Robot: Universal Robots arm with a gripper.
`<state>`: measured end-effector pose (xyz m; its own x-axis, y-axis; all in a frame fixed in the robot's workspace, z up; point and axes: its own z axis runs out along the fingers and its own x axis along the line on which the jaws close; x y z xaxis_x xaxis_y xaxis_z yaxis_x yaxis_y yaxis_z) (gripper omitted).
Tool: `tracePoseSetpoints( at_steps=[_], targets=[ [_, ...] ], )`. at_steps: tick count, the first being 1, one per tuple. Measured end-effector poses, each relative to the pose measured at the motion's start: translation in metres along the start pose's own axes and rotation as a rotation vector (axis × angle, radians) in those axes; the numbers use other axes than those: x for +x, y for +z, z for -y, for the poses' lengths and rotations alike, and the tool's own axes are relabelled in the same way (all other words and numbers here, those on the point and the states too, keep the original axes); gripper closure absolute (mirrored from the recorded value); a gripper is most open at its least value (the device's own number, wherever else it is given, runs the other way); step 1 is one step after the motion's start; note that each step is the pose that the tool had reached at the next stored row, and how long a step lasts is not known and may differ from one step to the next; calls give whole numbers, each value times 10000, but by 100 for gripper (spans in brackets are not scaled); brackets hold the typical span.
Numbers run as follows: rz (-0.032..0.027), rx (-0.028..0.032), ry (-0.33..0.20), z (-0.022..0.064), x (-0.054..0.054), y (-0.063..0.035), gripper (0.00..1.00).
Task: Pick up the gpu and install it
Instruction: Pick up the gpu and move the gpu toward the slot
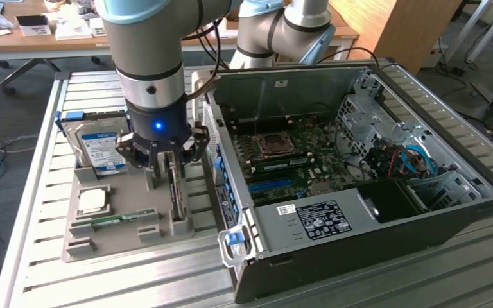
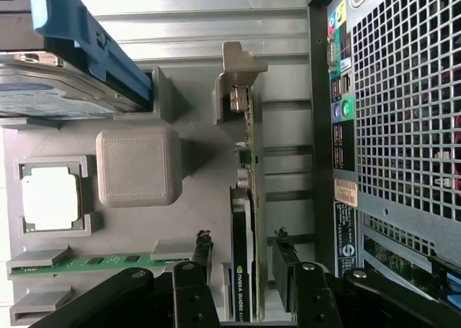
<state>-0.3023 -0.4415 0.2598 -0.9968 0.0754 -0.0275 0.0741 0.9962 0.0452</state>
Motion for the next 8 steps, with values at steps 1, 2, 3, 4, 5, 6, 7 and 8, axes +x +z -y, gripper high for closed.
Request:
tracePoseSetpoints(
  at_steps=[1, 2, 3, 4, 5, 6, 7, 8],
  targets=[
    [0, 0, 0, 0, 0, 9, 53],
    [-1, 1, 0, 1, 1, 19, 53],
    [0, 0, 1, 1, 1, 30, 53],
    [0, 0, 1, 1, -3, 38, 53],
    [-1, 2, 0, 1, -9, 45, 53],
    [0, 1, 0, 1, -14, 53, 53],
    [0, -1, 0, 1, -18, 62, 53],
    [-1, 0, 0, 1, -22, 69, 53]
  ],
)
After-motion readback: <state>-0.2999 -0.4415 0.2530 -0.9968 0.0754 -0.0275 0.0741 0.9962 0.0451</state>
